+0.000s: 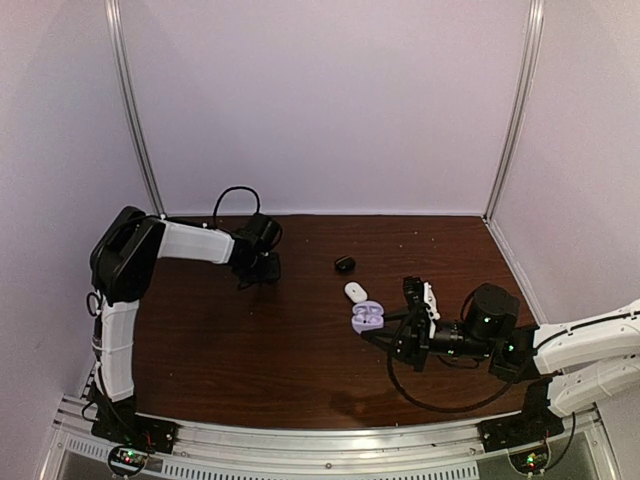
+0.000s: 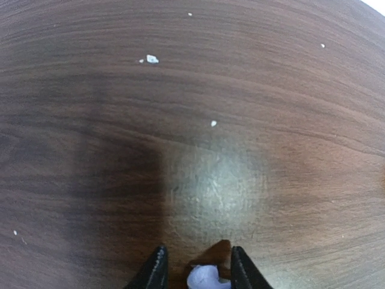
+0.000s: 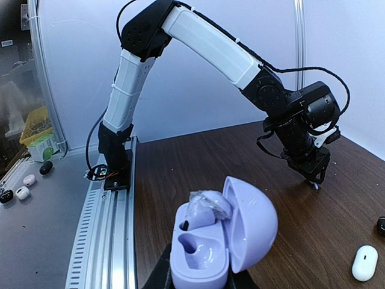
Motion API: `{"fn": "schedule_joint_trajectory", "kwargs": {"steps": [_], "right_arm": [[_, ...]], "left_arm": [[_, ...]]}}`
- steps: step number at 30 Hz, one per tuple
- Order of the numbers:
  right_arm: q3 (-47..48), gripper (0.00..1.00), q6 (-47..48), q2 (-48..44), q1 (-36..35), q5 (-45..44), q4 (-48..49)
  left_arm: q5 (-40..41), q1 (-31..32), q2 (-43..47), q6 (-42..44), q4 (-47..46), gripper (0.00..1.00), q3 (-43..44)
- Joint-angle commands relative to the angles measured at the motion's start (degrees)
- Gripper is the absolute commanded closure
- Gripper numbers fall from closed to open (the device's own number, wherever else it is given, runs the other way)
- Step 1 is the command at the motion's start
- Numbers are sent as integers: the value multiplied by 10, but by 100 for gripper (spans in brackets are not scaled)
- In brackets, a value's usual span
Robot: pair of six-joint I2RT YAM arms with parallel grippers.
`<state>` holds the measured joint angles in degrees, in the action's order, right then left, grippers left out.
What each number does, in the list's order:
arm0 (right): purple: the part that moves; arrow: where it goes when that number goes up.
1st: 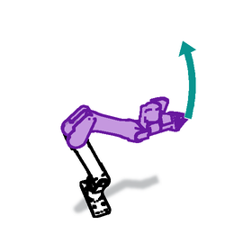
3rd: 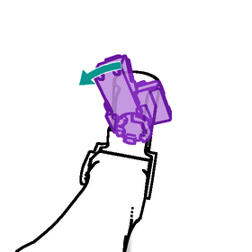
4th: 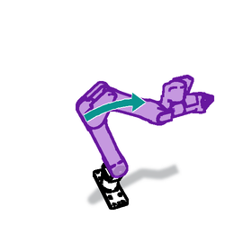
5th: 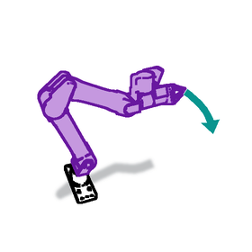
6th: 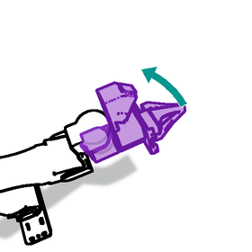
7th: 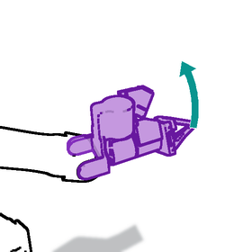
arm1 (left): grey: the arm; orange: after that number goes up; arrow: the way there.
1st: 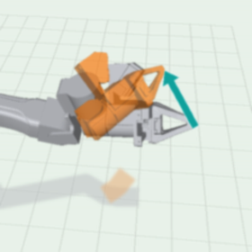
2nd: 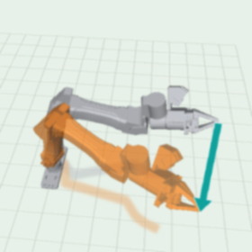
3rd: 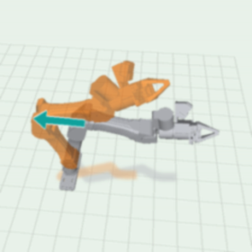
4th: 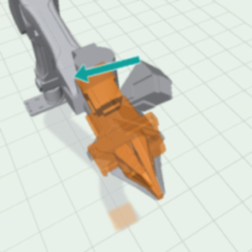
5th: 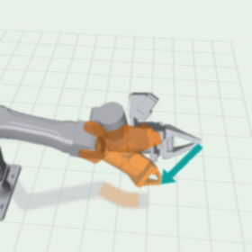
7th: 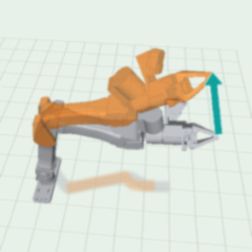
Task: Insert the wireless bluetooth earbuds into the charging case
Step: Move the right earbud to the corner of the board.
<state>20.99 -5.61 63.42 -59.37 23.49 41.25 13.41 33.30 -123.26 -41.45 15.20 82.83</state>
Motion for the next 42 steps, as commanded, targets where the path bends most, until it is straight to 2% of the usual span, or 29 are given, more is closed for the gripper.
{"fn": "schedule_joint_trajectory", "kwargs": {"steps": [1,7,12,20,28,34,37,39,42], "right_arm": [[2,100,8,-13,2,-10,-2],[5,100,8,-15,2,-8,-4],[9,100,9,-19,3,-8,-13],[10,100,12,-34,2,-11,-32],[13,100,13,-36,2,-8,-36],[20,100,14,-25,2,-1,-33],[23,100,16,-22,2,2,-35],[23,100,15,-23,2,2,-35],[24,100,14,-27,2,4,-39]], "left_arm": [[11,12,-7,39,54,71,-26],[-10,21,5,76,53,91,-49],[-55,38,40,116,23,100,-91],[-104,86,140,148,29,100,-205],[-112,179,300,146,141,100,-326],[-134,186,364,147,175,84,-367],[-157,188,367,146,184,75,-367],[-154,190,366,143,196,68,-359],[-143,190,368,133,230,61,-338]]}}
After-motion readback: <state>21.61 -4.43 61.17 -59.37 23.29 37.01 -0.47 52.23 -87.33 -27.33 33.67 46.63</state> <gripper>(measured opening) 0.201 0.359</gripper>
